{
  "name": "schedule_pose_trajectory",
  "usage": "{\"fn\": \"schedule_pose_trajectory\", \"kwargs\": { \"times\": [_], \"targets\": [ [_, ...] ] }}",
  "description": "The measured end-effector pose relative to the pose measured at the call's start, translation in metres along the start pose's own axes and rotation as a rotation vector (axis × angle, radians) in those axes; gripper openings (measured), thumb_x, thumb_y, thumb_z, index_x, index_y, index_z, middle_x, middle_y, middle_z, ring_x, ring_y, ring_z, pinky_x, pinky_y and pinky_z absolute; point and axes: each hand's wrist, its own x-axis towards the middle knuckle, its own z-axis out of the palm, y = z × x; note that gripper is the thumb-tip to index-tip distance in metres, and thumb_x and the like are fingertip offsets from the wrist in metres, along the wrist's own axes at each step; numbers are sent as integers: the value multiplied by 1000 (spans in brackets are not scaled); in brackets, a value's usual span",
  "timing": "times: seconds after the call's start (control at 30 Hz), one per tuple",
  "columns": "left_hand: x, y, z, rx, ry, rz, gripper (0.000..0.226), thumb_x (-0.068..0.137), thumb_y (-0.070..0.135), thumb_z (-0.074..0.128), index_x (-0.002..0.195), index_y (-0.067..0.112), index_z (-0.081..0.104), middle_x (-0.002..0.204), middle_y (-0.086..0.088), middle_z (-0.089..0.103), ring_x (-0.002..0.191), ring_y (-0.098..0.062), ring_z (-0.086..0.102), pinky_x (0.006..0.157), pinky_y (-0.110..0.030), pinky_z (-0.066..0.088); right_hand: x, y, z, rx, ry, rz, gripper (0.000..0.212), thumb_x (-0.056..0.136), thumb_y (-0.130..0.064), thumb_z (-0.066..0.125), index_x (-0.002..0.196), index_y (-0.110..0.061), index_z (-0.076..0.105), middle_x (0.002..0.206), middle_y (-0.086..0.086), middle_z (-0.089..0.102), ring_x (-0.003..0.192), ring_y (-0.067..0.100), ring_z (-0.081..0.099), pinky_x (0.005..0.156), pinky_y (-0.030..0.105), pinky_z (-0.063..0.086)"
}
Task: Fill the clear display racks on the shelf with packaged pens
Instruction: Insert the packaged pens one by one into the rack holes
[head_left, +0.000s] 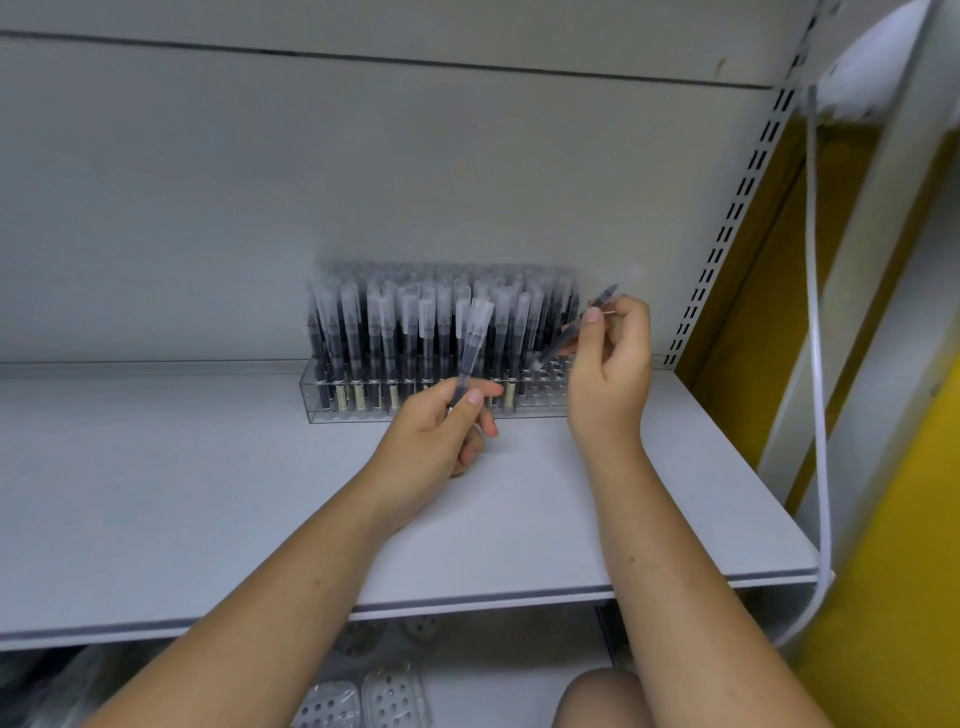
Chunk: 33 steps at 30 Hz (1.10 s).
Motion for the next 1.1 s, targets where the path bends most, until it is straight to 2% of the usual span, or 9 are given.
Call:
{"fn": "schedule_pose_trajectory", "kwargs": {
  "times": [0.07, 0.2, 0.37, 0.5, 0.57, 0.7, 0.97, 1.1],
  "targets": [
    [0, 0, 0, 2, 0, 4, 26, 113, 20, 43, 123, 12, 66, 85, -5, 60, 59, -16, 42, 50, -25, 31, -1, 2, 1, -43, -44, -16, 5, 109, -19, 48, 111, -17, 52, 88, -10, 63, 79, 10, 64, 69, 31, 53],
    [-1, 1, 1, 4, 2, 3, 25, 113, 19, 43, 122, 12, 66, 84, -5, 61, 58, -16, 43, 49, -25, 32, -4, 3, 2, -84, -140, -26, 6, 109, -23, 48, 111, -18, 52, 83, -5, 64, 75, 18, 65, 65, 32, 51],
    [-1, 3, 1, 14, 3, 7, 26, 113, 20, 43, 122, 13, 66, 85, -6, 61, 58, -16, 43, 49, -25, 31, -3, 6, 3, -143, -231, -29, 1, 106, -21, 54, 105, -21, 55, 86, -10, 61, 76, 4, 59, 67, 18, 44],
    [-2, 6, 2, 12, 3, -2, 25, 112, 19, 44, 122, 11, 66, 81, -4, 58, 58, -16, 42, 49, -25, 30, -4, 5, 4, -162, -254, -19, 4, 102, -16, 59, 100, -19, 58, 87, -8, 62, 79, 3, 59, 69, 14, 44],
    [-3, 7, 3, 3, 9, -20, 24, 112, 17, 44, 121, 10, 65, 75, -2, 50, 58, -16, 40, 50, -24, 29, -4, 4, 4, -164, -248, -16, 5, 101, -15, 60, 99, -20, 58, 87, -8, 62, 79, 2, 59, 69, 12, 43],
    [-3, 8, 3, 10, 6, -38, 23, 112, 13, 44, 121, 10, 65, 64, 4, 34, 56, -15, 34, 49, -22, 26, -4, 6, 4, -177, -263, -29, 3, 101, -16, 58, 99, -17, 58, 89, -3, 63, 81, 8, 60, 70, 17, 45],
    [-5, 12, 3, -58, -8, -83, 30, 112, 11, 39, 125, 10, 65, 66, 5, 31, 54, -13, 31, 47, -20, 25, -4, 6, 3, -189, -296, -42, 3, 103, -15, 56, 100, -15, 57, 87, -4, 60, 79, 8, 57, 68, 17, 43],
    [-5, 12, 5, -87, -15, -90, 32, 112, 12, 38, 129, 12, 65, 70, 1, 33, 53, -13, 32, 47, -21, 23, -4, 10, 4, -220, -321, -37, 3, 102, -17, 57, 101, -15, 59, 87, -2, 61, 80, 12, 59, 68, 22, 44]
  ]
}}
